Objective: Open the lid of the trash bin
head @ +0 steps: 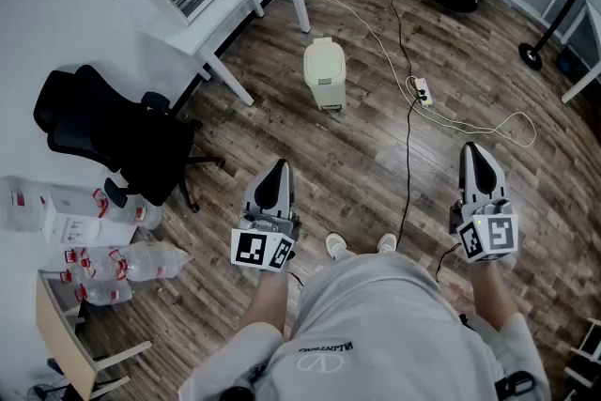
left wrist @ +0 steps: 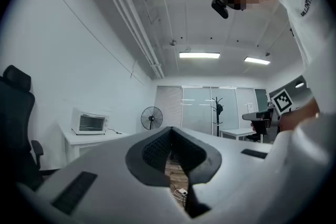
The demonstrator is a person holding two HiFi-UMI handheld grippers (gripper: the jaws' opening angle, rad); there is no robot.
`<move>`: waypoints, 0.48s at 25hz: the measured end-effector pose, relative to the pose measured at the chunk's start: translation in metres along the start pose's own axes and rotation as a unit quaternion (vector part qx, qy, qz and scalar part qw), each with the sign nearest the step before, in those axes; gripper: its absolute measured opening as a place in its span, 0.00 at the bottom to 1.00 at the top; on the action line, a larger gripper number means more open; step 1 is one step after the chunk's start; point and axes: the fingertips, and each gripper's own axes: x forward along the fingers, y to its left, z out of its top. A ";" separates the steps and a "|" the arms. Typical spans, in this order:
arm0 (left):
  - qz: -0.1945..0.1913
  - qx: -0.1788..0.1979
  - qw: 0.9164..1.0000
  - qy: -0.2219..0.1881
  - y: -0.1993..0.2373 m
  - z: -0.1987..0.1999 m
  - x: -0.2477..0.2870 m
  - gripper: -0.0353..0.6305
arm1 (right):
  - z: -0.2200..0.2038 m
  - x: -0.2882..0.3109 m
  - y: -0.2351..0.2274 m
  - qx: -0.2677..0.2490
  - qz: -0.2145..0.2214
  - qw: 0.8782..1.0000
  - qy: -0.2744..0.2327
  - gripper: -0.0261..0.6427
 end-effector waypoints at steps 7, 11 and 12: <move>-0.001 0.008 1.000 0.003 0.014 -0.003 -0.007 0.06 | -0.006 0.014 0.018 0.007 0.009 1.000 0.004 0.06; -0.002 -0.003 1.000 0.002 0.029 -0.005 -0.010 0.06 | -0.004 0.029 0.036 0.024 0.018 1.000 0.001 0.06; -0.005 -0.005 1.000 0.002 0.032 -0.005 -0.011 0.06 | -0.003 0.033 0.041 0.023 0.018 1.000 0.001 0.06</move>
